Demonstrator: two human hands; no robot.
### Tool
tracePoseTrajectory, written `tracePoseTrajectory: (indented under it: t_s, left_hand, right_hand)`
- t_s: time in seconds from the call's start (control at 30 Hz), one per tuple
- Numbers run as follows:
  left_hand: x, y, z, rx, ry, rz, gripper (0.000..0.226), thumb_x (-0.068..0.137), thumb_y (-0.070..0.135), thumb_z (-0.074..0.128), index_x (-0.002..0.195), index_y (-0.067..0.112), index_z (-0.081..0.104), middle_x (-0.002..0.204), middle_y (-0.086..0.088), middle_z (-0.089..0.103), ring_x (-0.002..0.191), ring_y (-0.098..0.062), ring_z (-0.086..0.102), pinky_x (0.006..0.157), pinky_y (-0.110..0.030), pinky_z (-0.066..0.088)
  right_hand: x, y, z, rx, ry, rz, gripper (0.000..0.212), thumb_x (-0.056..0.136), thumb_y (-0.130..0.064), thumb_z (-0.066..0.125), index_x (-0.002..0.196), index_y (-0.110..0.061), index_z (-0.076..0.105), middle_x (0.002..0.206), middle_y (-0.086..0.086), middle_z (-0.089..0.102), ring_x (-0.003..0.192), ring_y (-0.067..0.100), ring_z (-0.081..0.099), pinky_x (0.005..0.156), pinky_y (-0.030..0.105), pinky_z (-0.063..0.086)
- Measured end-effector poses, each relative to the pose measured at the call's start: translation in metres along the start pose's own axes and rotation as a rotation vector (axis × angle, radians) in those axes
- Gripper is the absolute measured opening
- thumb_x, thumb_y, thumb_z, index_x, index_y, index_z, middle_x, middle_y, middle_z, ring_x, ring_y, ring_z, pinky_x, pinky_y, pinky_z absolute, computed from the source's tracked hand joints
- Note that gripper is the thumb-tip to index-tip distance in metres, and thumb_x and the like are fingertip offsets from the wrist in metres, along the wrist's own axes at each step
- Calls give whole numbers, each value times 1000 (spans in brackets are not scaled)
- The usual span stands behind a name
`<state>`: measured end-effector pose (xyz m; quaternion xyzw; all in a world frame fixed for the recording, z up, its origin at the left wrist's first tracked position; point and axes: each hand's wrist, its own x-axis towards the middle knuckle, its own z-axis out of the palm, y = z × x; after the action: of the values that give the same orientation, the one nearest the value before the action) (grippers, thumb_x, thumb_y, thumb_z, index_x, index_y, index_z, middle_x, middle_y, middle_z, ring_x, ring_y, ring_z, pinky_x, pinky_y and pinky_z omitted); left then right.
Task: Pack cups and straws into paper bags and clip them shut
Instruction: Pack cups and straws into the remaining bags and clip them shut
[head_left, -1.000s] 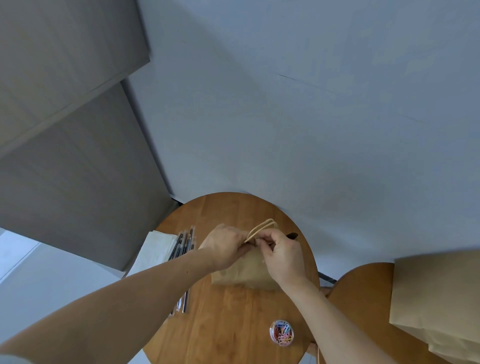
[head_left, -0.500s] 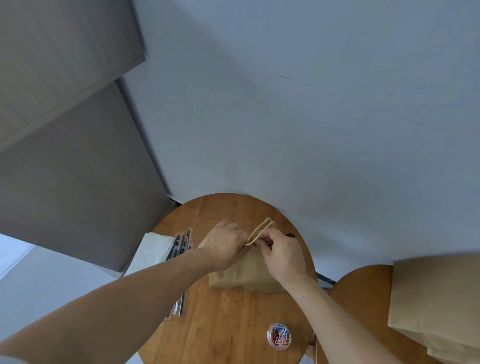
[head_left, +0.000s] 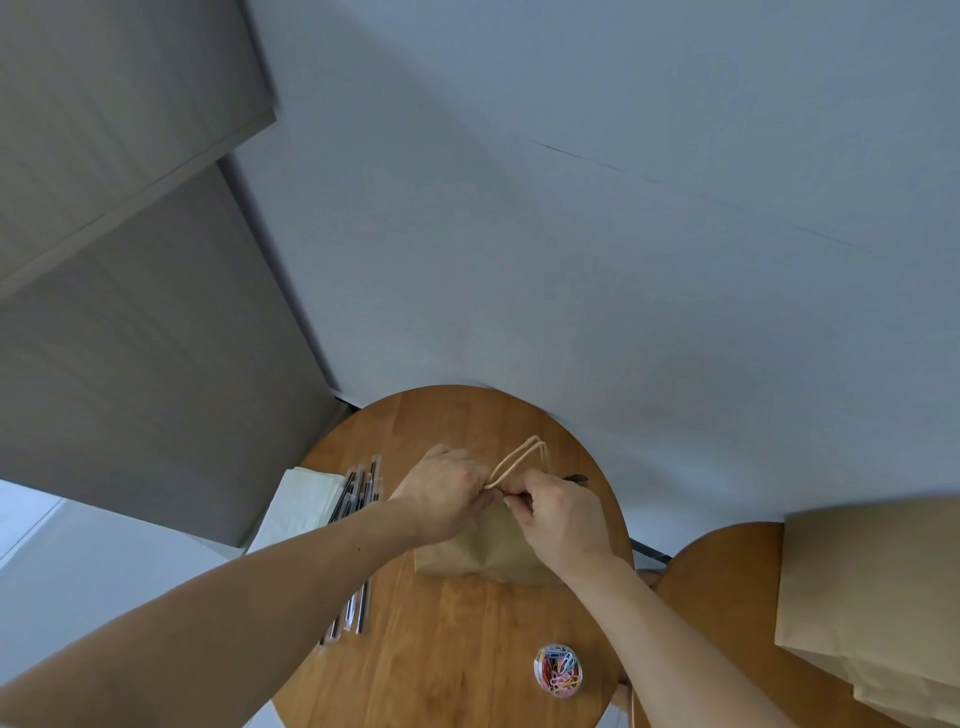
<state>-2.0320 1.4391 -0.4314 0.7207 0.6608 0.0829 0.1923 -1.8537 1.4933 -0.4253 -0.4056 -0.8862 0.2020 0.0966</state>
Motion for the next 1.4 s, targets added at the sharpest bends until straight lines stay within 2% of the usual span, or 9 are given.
tracePoseTrajectory:
  t_s: [0.3,0.43,0.53,0.67,0.77,0.9,1.07,1.2,1.4]
  left_hand:
    - [-4,1,1,23,25,12,27,103,37,44,93,23,66,80,10,59,82,-14,52,90,-32,36]
    - [-8,-5,-11,-9,27,6,21,97,39,51,104,31,69,94,12,69,91,-12,56,95,-31,36]
    - [-18,-17,-18,-36,-3,-49,24,88,45,55,106,35,67,94,17,67,88,-7,52,93,-32,41]
    - [-39,-40,-18,-110,-43,-191,49,81,40,65,129,33,58,118,18,63,109,-6,55,92,-24,45]
    - [-51,-51,-14,-203,-60,-327,53,82,41,69,132,32,55,121,16,60,111,-5,54,89,-22,45]
    - [-55,-50,-6,-246,-108,-446,13,87,41,65,94,31,62,99,7,63,99,-15,59,81,-34,52]
    - [-59,-44,2,-308,-116,-547,20,91,41,63,86,22,64,101,-4,68,115,-32,57,92,-40,50]
    - [-69,-40,-7,-317,-56,-561,28,95,39,58,73,22,56,77,-2,60,86,-24,62,60,-29,43]
    - [-97,-41,-49,-608,171,-555,18,95,31,63,78,32,70,70,12,68,69,-12,62,70,-36,52]
  right_hand:
    - [0,-4,-6,-46,-49,-5,19,96,-36,58,101,-21,69,90,-6,72,80,13,67,71,32,54]
    - [-13,3,-13,185,150,-181,15,91,-27,66,100,-18,72,91,-8,71,76,7,66,64,27,55]
    - [-22,23,-22,181,284,-185,26,88,-40,66,103,-19,68,98,-12,64,77,-2,59,59,14,51]
    - [-33,54,-27,76,-1,24,80,74,-69,65,140,-36,36,130,-25,34,108,-8,40,83,15,43]
    - [-36,70,-18,96,-228,86,90,74,-63,71,145,-52,18,148,-27,29,124,-1,42,99,26,44]
    - [-31,77,-6,405,-183,298,76,81,-38,78,141,-49,34,131,-25,50,110,3,57,91,32,57]
    - [-31,80,10,492,-223,411,10,91,-31,68,101,-32,66,78,-22,70,66,6,69,61,25,52]
    - [-34,65,7,509,-105,421,3,94,-31,65,92,-29,66,69,-13,71,60,6,67,55,20,47]
    - [-28,14,-24,557,90,360,14,95,-35,61,85,-27,62,63,-4,70,56,8,66,54,27,49]
